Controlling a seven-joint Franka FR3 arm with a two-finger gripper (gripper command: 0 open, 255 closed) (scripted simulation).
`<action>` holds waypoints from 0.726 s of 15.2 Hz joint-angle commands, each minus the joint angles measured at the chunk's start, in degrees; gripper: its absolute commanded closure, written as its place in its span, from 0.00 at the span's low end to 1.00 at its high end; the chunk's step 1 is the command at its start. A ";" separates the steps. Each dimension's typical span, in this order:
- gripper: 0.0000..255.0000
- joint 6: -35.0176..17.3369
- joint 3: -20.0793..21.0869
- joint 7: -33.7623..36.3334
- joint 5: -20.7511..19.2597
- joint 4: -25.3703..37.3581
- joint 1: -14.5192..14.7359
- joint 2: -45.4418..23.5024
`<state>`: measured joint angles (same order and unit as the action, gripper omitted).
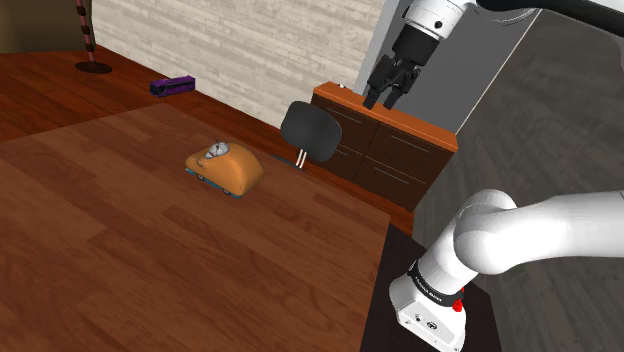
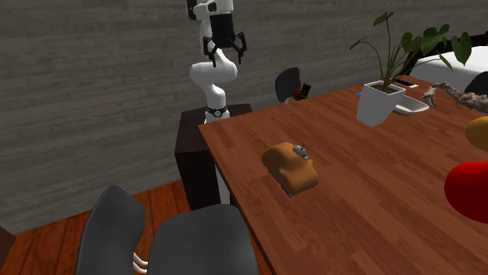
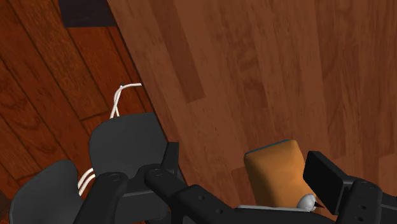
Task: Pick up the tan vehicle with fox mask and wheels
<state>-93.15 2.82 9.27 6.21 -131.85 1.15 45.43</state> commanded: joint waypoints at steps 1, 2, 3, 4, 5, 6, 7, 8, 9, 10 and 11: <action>0.00 0.00 0.00 0.00 0.00 0.00 0.00 0.00; 0.00 -1.19 0.68 0.43 0.30 0.49 0.19 -1.92; 0.00 -2.35 1.35 0.87 0.56 1.05 0.36 -3.87; 0.00 -3.47 2.02 1.30 0.79 1.68 0.53 -5.86; 0.00 -4.55 2.68 1.74 0.99 2.38 0.67 -7.87; 0.00 -5.58 3.34 2.19 1.14 3.16 0.81 -9.91; 0.00 -6.57 3.98 2.65 1.26 4.00 0.93 -11.98; 0.00 -7.51 4.63 3.11 1.33 4.91 1.04 -14.07; 0.00 -8.40 5.27 3.59 1.36 5.89 1.15 -16.18; 0.00 -9.24 5.90 4.08 1.34 6.94 1.25 -18.31; 0.00 -10.03 6.52 4.58 1.28 8.06 1.35 -20.46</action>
<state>-102.12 8.56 13.19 7.52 -125.36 2.40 27.79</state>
